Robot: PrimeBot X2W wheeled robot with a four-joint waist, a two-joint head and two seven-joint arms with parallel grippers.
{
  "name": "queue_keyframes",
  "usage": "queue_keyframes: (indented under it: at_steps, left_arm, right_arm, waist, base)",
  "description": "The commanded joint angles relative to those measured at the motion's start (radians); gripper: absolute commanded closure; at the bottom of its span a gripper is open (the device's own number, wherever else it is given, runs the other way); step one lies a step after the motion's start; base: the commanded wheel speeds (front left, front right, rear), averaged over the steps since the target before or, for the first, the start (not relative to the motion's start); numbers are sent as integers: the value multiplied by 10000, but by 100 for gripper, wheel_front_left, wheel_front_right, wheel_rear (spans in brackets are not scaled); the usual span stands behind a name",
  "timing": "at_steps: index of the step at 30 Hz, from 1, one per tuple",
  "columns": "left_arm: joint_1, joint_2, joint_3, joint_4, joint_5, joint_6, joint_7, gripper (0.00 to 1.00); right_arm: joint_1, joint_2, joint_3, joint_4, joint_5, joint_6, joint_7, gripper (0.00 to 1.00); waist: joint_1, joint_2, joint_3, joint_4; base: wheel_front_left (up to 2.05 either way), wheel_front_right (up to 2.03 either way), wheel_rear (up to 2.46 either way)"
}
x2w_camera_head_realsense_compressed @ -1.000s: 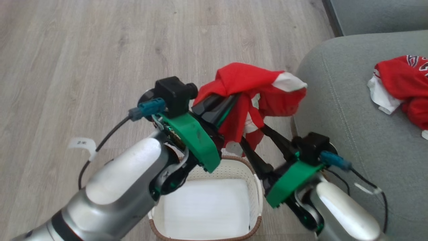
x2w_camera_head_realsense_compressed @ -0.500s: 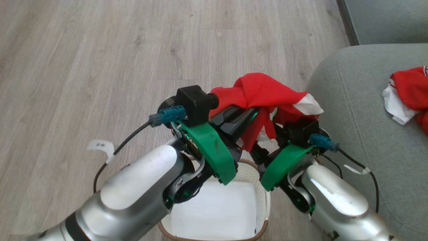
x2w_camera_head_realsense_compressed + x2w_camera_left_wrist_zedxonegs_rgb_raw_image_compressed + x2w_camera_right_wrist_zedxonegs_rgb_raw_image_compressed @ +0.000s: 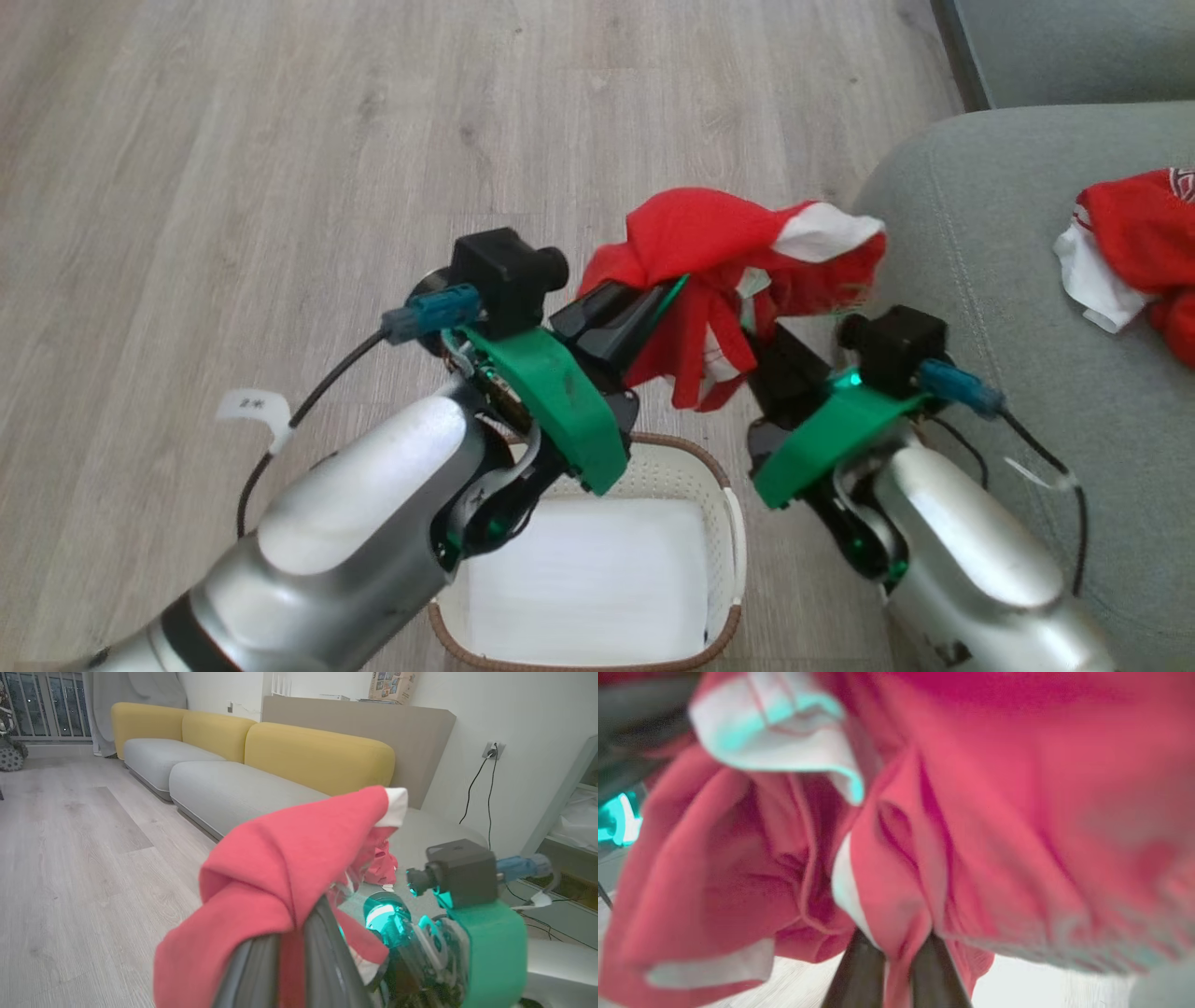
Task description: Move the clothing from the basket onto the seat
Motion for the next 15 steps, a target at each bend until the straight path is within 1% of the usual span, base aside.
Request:
queue_keyframes:
  at_steps: [1,4,5,7,8,9,14,15]
  left_arm:
    - [-194,267,488,-157,-102,66,-98,100]
    - [-37,392,437,-85,-125,40,-111,99]
    - [13,413,392,-84,-126,11,-108,91]
    - [96,424,340,-97,-125,1,-137,50]
    - [125,424,314,-105,-115,0,-151,4]
    - [150,425,296,-113,-109,6,-162,0]
    - [215,418,136,-197,-29,-22,-176,0]
    - [215,418,136,-197,-29,-22,-176,0]
  right_arm:
    - [206,-81,-277,-563,-174,-2,-132,100]
    - [550,-164,-794,-944,-387,-2,-132,100]
    - [663,-184,-981,-1072,-448,-2,-132,100]
    - [873,-240,-1345,-1301,-571,-2,-132,100]
    - [974,-267,-1522,-1397,-614,-2,-133,100]
    - [1069,-292,-1689,-1501,-652,-2,-133,100]
    - [1455,-461,-2493,-2035,-721,-2,-133,100]
    - [1455,-461,-2493,-2035,-721,-2,-133,100]
  waist:
    - [-1,-1,14,-96]
    - [-1,-1,22,-237]
    - [-1,-1,29,-278]
    - [-1,-1,52,-356]
    - [-1,-1,61,-393]
    - [-1,-1,72,-441]
    - [-1,-1,152,-719]
    - [-1,-1,152,-719]
  base:
    - [0,0,0]
    - [0,0,0]
    - [0,0,0]
    - [0,0,0]
    - [0,0,0]
    - [0,0,0]
    - [0,0,0]
    - [0,0,0]
